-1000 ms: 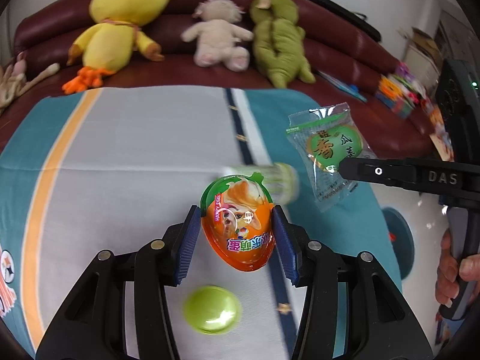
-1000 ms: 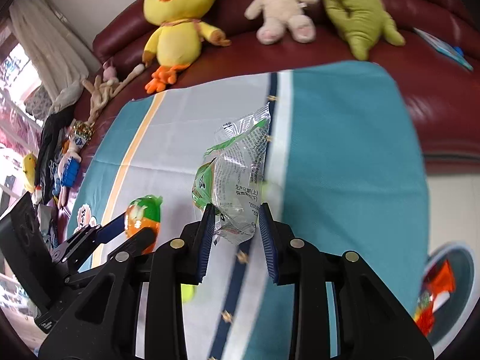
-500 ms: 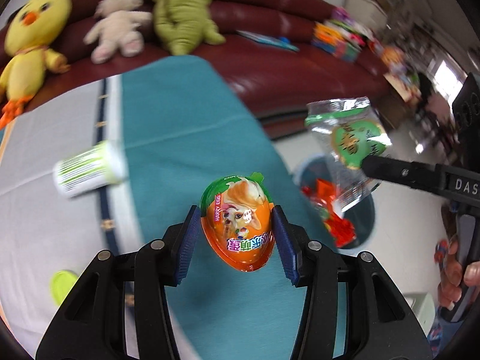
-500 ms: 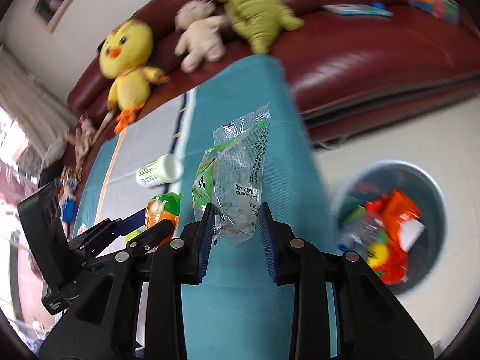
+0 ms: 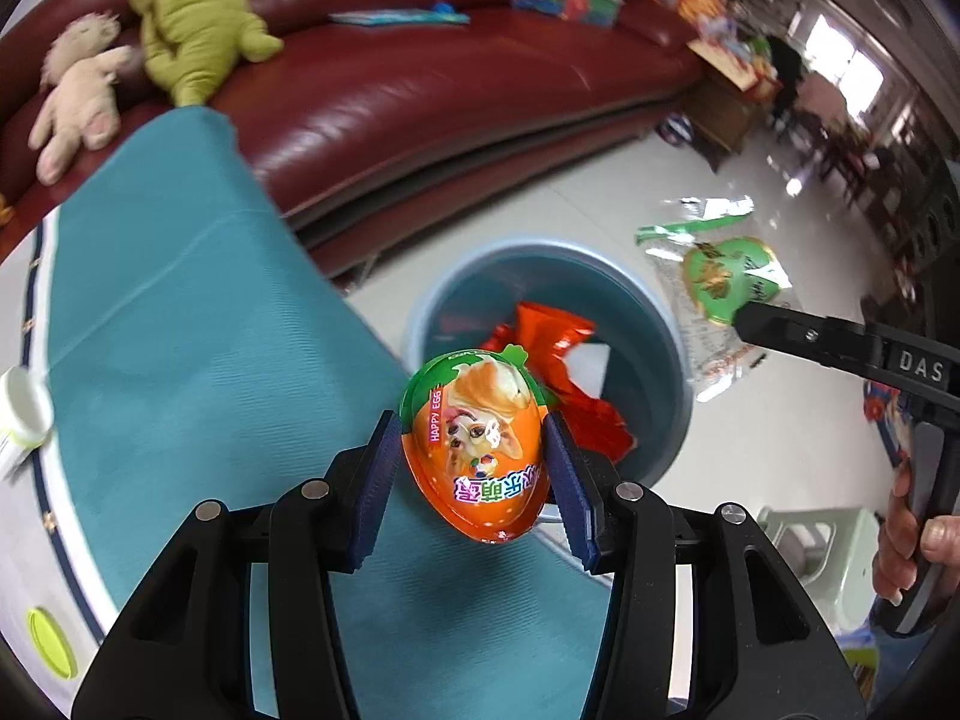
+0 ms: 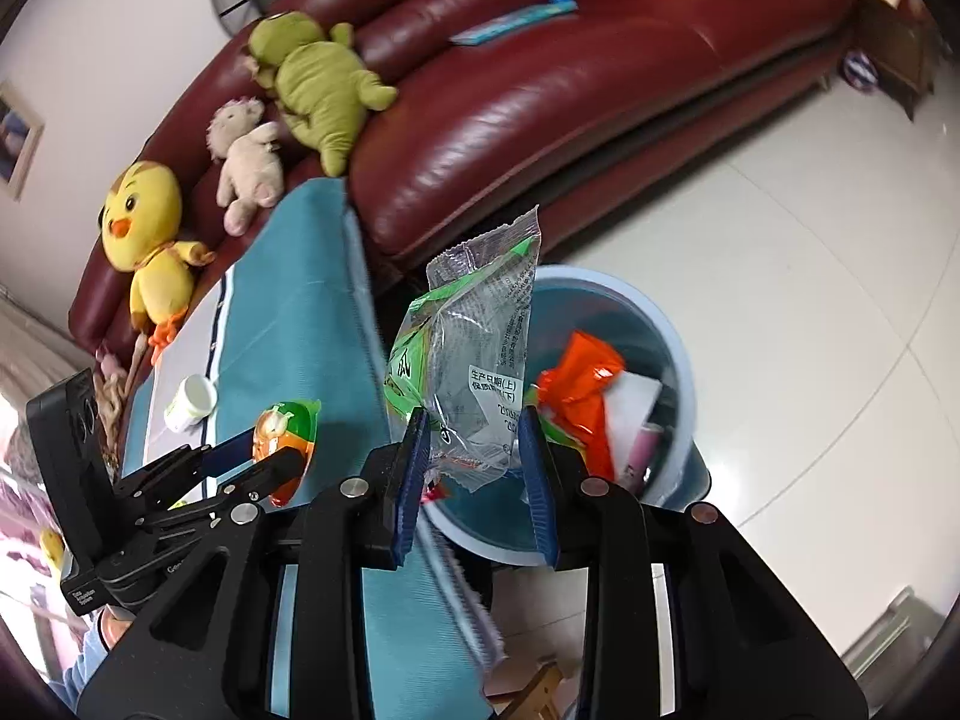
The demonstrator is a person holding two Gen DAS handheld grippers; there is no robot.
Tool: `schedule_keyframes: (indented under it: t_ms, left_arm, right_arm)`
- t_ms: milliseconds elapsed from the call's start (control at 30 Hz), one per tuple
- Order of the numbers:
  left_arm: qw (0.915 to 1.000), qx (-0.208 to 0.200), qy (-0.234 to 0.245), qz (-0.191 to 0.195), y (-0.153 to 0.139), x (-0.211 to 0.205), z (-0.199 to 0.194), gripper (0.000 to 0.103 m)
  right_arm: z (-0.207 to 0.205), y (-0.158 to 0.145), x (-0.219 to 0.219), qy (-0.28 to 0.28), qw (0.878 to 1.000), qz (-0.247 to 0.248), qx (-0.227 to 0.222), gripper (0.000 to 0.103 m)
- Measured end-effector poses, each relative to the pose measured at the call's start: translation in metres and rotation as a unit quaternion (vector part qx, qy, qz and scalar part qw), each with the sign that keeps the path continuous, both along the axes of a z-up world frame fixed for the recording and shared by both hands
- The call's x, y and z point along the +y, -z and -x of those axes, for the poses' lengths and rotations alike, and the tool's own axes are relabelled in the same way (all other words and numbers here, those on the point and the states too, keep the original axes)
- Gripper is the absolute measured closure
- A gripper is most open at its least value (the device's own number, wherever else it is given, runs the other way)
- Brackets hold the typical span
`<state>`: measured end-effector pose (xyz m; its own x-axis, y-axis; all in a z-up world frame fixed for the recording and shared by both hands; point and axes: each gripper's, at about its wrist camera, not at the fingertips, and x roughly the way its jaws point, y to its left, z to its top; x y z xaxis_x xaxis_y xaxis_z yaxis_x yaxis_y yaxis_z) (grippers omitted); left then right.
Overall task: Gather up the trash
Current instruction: 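Carry the orange egg and the snack bag over the teal bin, then open the left tool and the right tool to drop both into the bin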
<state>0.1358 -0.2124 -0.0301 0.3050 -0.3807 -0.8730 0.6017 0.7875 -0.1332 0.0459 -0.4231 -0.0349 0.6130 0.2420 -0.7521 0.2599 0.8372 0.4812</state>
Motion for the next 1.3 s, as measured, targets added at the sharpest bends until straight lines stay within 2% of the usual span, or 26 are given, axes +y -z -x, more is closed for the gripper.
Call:
schedule_keyframes:
  t_ms: [267, 500, 667, 767, 900, 1033, 1167, 1233, 1267, 1300]
  left_arm:
    - [0.9991, 0.011, 0.036, -0.022, 0.024, -0.051, -0.004, 0.053]
    - [0.9972, 0.041, 0.061, -0.014, 0.045, -0.090, -0.012, 0.053]
    - [0.9953, 0.068, 0.068, -0.011, 0.061, -0.110, -0.013, 0.049]
    - [0.9960, 0.065, 0.060, -0.013, 0.062, -0.109, -0.015, 0.040]
    - [0.9973, 0.057, 0.043, -0.014, 0.058, -0.095, -0.021, 0.036]
    - [0.9983, 0.047, 0.028, -0.019, 0.052, -0.081, -0.023, 0.021]
    - [0.9989, 0.038, 0.020, -0.019, 0.045, -0.067, -0.019, 0.015]
    - [0.9990, 0.036, 0.019, -0.021, 0.042, -0.062, -0.016, 0.015]
    - [0.9990, 0.035, 0.018, -0.021, 0.041, -0.058, -0.015, 0.015]
    - [0.9990, 0.035, 0.017, -0.021, 0.040, -0.054, -0.014, 0.015]
  right_arm:
    - [0.008, 0.018, -0.029, 0.025, 1.000, -0.017, 0.004, 0.074]
    - [0.010, 0.023, -0.055, 0.046, 0.999, -0.016, 0.011, 0.074]
    - [0.010, 0.026, -0.068, 0.063, 0.998, -0.012, 0.016, 0.074]
    - [0.007, 0.028, -0.069, 0.065, 0.998, -0.012, 0.020, 0.074]
    - [0.001, 0.030, -0.065, 0.060, 0.998, -0.014, 0.024, 0.074]
    - [-0.004, 0.032, -0.060, 0.053, 0.998, -0.014, 0.025, 0.074]
    - [-0.008, 0.034, -0.053, 0.043, 0.999, -0.009, 0.030, 0.073]
    - [-0.012, 0.036, -0.047, 0.035, 0.999, -0.004, 0.036, 0.071]
    - [-0.013, 0.036, -0.045, 0.032, 0.999, -0.004, 0.037, 0.066]
    - [-0.015, 0.038, -0.042, 0.029, 0.999, -0.004, 0.040, 0.046]
